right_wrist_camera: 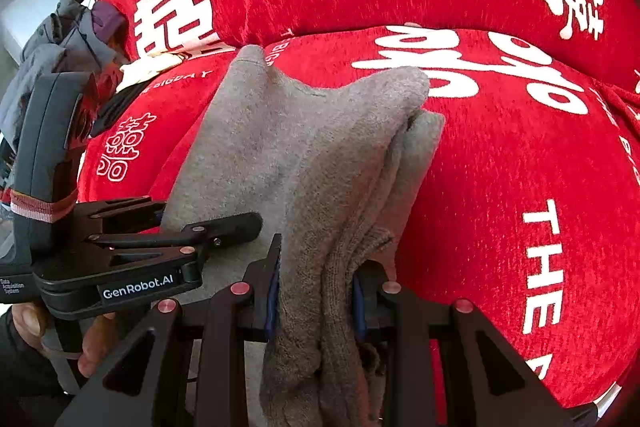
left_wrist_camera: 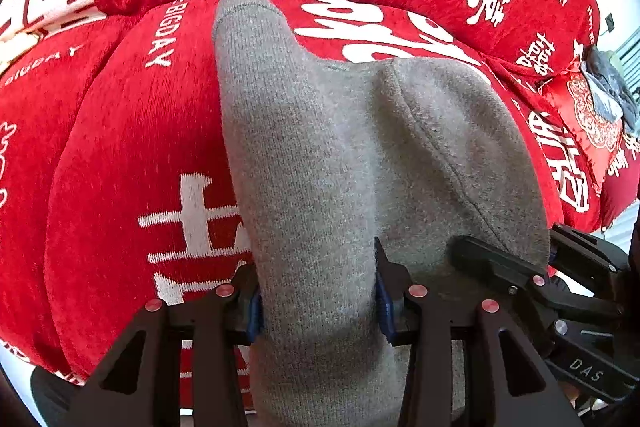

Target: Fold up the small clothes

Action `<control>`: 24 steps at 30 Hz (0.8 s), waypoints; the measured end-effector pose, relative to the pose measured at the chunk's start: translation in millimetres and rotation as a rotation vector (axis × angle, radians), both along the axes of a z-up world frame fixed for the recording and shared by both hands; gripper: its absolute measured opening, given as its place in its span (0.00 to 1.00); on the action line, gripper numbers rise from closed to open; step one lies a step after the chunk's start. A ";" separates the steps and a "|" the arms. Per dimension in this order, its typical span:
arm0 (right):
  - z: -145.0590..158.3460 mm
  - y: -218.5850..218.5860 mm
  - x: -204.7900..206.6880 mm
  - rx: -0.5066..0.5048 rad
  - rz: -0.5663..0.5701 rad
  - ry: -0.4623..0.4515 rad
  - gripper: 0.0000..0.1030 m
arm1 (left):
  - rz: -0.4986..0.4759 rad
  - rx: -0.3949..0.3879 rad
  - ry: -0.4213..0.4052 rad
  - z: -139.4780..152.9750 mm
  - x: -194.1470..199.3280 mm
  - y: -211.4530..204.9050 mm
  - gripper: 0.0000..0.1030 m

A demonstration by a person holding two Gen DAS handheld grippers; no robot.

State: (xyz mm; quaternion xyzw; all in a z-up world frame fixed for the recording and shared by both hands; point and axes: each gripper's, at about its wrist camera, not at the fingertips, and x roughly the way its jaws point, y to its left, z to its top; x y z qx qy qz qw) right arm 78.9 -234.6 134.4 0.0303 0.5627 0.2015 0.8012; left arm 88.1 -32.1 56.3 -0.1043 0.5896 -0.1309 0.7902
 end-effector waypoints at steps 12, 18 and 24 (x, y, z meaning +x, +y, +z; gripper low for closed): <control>-7.9 -7.8 1.9 0.024 -0.018 0.021 0.30 | 0.004 -0.023 0.002 -5.9 0.7 4.7 0.45; -15.0 -15.5 2.9 0.042 -0.036 0.053 0.39 | 0.071 -0.011 0.033 -15.7 1.5 20.5 0.81; -14.6 -37.8 5.9 0.029 -0.101 0.086 0.55 | 0.171 -0.100 0.076 -12.0 -9.3 52.8 0.81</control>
